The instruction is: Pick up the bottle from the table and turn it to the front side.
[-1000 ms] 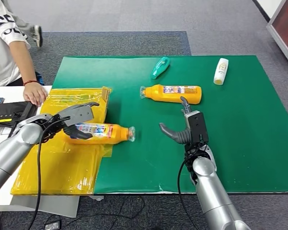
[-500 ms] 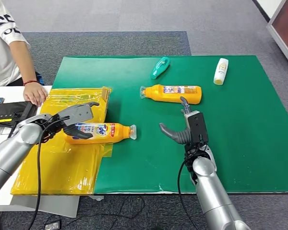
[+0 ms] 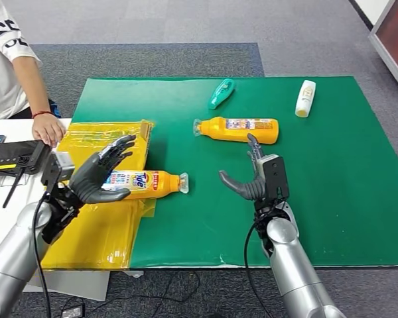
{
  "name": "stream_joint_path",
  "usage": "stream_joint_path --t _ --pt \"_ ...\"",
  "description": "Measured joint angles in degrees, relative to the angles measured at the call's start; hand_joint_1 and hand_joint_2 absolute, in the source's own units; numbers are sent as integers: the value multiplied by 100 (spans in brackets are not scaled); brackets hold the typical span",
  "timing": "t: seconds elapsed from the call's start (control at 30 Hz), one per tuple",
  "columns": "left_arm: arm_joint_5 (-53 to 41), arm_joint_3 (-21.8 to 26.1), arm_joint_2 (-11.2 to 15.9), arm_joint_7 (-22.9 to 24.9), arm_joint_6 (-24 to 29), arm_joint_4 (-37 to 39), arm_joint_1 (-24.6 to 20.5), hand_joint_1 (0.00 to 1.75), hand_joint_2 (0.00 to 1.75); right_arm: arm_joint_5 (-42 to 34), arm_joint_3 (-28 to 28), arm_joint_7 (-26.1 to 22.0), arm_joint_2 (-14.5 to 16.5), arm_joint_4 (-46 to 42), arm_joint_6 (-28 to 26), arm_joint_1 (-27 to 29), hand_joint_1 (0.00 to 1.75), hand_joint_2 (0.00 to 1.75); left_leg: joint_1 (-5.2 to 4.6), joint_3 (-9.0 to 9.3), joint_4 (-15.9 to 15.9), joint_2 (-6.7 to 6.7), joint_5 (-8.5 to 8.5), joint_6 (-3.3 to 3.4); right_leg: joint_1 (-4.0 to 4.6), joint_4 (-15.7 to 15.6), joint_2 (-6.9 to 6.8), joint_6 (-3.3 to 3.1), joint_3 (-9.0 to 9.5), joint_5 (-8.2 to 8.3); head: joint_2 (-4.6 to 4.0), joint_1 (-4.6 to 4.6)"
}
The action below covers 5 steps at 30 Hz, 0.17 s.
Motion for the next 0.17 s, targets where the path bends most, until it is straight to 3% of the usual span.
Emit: stream_joint_path --t 0.17 --pt "86 683 -242 -198 -198 -421 696 0 175 -172 -6 -48 -1 -65 179 92 0 175 0 0 0 0 -2 -1 1 0 0 -1 0 -3 0 0"
